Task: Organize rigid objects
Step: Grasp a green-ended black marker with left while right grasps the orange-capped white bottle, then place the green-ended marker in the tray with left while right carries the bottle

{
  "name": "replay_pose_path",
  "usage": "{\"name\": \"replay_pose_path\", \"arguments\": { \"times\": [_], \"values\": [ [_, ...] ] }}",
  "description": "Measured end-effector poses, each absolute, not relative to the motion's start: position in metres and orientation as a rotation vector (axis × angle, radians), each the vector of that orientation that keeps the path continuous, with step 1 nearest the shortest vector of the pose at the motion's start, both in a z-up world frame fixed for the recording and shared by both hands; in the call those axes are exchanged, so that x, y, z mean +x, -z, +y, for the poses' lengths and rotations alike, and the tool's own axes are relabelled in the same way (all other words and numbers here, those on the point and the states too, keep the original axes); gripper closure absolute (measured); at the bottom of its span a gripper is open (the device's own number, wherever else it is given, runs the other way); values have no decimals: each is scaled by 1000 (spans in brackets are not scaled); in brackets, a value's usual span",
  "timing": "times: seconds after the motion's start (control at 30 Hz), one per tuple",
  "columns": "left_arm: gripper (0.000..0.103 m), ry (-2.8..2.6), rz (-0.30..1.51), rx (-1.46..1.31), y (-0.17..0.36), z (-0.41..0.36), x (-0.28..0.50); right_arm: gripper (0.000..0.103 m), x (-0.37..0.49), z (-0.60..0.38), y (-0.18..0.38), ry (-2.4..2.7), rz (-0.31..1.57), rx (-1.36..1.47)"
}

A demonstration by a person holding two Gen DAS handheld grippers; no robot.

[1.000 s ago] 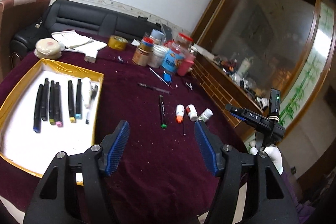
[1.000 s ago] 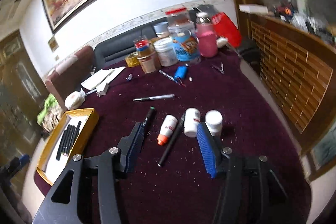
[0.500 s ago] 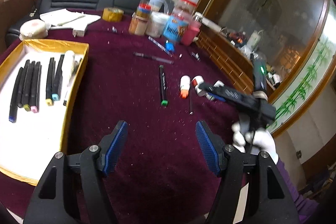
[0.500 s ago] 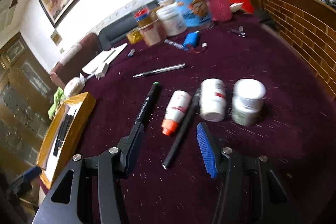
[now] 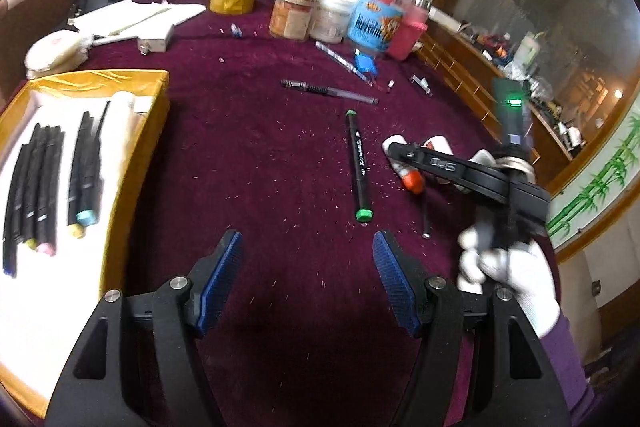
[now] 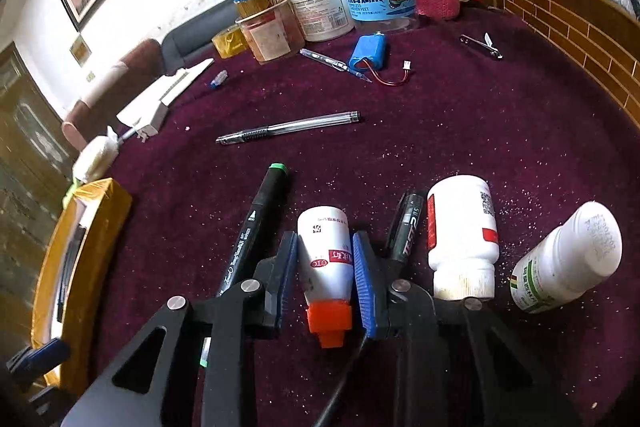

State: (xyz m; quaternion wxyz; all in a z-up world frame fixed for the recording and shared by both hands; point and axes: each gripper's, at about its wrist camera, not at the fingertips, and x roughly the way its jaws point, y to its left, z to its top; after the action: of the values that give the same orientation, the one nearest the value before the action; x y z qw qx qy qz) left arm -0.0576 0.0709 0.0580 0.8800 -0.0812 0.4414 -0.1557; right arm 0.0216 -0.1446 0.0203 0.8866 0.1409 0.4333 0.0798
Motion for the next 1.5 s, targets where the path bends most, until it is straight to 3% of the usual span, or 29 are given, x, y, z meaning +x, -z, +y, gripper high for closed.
{"name": "replay_pose_path", "arguments": {
  "times": [0.37, 0.4, 0.43, 0.47, 0.5, 0.73, 0.77, 0.83, 0.9, 0.97, 1.0, 1.5],
  "values": [
    [38, 332, 955, 130, -15, -26, 17, 80, 19, -173, -12, -233, 911, 492],
    [42, 322, 945, 171, -11, -31, 21, 80, 19, -172, -12, -231, 910, 485],
    [58, 331, 925, 164, -13, -30, 20, 80, 19, -170, -13, -228, 910, 474],
    [68, 342, 925, 161, -14, -28, 18, 80, 19, -168, -13, -225, 909, 460],
    [92, 361, 936, 163, -17, -25, 15, 80, 19, -166, -14, -221, 908, 442],
    [90, 379, 976, 122, -19, -4, -8, 80, 19, -161, -16, -201, 910, 401],
    [88, 379, 981, 120, -17, -8, -4, 80, 19, -160, -16, -198, 910, 394],
    [70, 373, 960, 140, -14, -18, 2, 80, 18, -158, -16, -192, 906, 377],
    [67, 363, 920, 188, -12, -28, 3, 79, 18, -157, -16, -189, 900, 362],
    [78, 371, 909, 177, -12, -28, 2, 79, 18, -154, -16, -184, 895, 338],
    [91, 384, 917, 146, -13, -24, 1, 79, 18, -151, -17, -180, 891, 318],
    [91, 359, 739, -323, -74, 159, -105, 79, 15, -151, -15, -182, 867, 318]
  ]
}}
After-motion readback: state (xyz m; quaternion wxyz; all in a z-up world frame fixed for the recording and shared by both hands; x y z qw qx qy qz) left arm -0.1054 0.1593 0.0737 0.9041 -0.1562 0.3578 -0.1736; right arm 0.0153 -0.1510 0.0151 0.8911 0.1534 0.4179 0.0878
